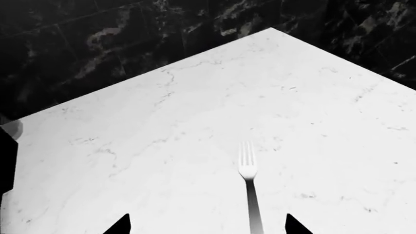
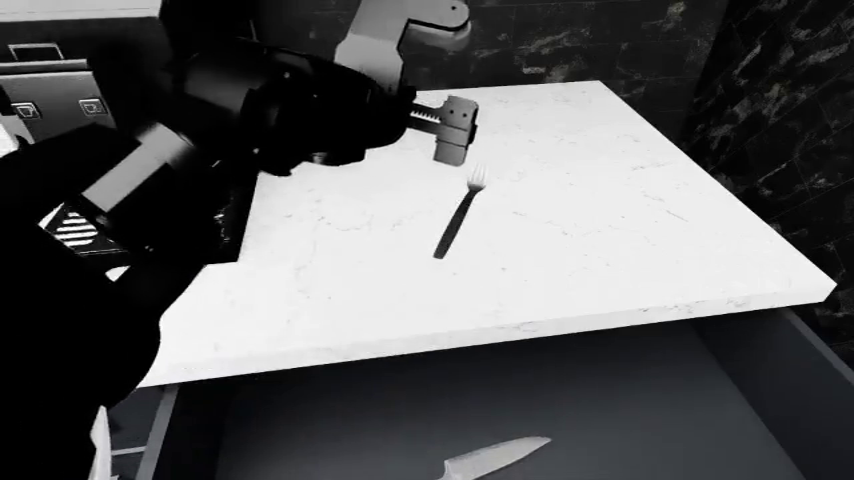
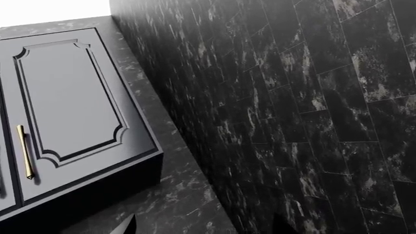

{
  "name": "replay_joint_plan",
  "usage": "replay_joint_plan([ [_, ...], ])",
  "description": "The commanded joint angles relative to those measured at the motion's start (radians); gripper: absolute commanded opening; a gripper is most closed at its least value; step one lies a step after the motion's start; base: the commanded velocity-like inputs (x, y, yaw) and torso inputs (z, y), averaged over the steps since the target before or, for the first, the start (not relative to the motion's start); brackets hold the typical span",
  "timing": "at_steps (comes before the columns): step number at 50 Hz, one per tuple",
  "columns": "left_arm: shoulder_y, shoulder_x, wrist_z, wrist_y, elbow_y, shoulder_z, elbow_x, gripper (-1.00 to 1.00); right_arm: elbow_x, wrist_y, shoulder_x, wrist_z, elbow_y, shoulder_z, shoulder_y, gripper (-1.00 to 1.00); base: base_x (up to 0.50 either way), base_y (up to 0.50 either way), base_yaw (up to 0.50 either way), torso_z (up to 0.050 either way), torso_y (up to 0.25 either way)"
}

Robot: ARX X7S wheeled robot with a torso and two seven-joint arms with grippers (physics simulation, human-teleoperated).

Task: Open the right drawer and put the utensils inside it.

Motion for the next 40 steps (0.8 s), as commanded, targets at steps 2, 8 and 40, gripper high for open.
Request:
replay_joint_plan([
  [2, 0.040, 0.064, 0.093, 0.140, -0.094, 0.169, -0.146, 1.00, -0.008, -0.012, 0.000, 0.000, 0.002, -0.018, 0.001, 1.00, 0.00, 0.00, 0.00, 0.000, 0.000],
  [8, 0.044, 0.064, 0.062, 0.140, -0.088, 0.219, -0.190, 1.00, -0.013, -0.016, 0.000, 0.000, 0.002, -0.025, 0.003, 1.00, 0.00, 0.00, 0.00, 0.000, 0.000],
  [40, 0.044, 0.064, 0.069, 0.196, -0.054, 0.219, -0.165, 1.00, -0.035, -0.070, 0.000, 0.000, 0.039, -0.066, -0.002, 1.00, 0.00, 0.00, 0.00, 0.000, -0.051],
])
